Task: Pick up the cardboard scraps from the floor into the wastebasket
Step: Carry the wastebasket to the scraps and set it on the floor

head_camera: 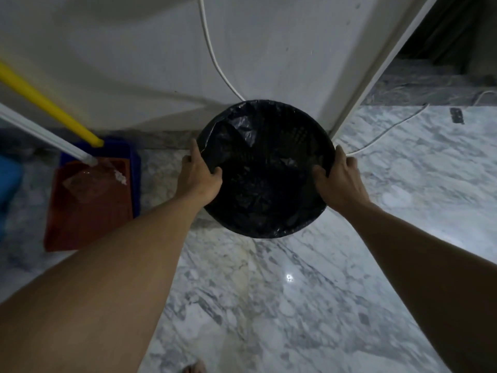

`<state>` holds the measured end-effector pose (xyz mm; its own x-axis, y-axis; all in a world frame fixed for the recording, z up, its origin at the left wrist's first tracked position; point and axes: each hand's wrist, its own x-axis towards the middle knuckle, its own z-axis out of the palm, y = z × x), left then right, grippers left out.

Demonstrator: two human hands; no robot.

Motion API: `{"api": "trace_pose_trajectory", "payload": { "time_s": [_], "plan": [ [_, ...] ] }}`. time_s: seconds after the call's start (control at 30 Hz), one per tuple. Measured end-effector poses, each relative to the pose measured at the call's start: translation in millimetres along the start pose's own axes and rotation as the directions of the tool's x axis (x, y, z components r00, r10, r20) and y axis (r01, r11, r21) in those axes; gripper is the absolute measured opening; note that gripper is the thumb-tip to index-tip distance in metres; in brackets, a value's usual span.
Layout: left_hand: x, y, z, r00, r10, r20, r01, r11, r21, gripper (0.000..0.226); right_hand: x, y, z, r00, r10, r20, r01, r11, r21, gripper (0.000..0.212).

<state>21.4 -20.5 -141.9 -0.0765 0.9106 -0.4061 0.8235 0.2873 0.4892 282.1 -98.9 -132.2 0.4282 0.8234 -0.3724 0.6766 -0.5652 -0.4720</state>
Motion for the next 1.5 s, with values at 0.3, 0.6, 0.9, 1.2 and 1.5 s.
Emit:
{"api": "trace_pose_trajectory", "payload": {
  "time_s": [0.3,0.6,0.9,1.2,1.5],
  "plan": [
    [-3,-16,-6,0.998,-0.068,0.0,0.066,0.971,-0.229,0.064,-23,9,15,0.993,0.122,0.005,-0.121,0.974,0.189,0.066],
    [-101,11,-86,0.998,-0.063,-0.007,0.059,0.969,-0.239,0.061,-110,-21,-78,0.998,0.064,0.029,-0.068,0.975,0.212,0.063],
    [-234,64,-271,0.993,-0.12,-0.022,0.113,0.974,-0.197,0.063,-217,-124,-230,0.998,-0.054,0.04,0.045,0.981,0.19,0.061],
    [-355,36,-479,0.979,-0.082,-0.189,-0.043,0.815,-0.578,0.078,-328,-288,-335,0.934,-0.347,0.078,0.309,0.9,0.307,0.057],
    [-538,-25,-642,0.814,-0.37,-0.448,-0.03,0.743,-0.669,0.063,-453,-482,-352,0.693,-0.689,0.21,0.554,0.696,0.457,0.035]
  ]
}}
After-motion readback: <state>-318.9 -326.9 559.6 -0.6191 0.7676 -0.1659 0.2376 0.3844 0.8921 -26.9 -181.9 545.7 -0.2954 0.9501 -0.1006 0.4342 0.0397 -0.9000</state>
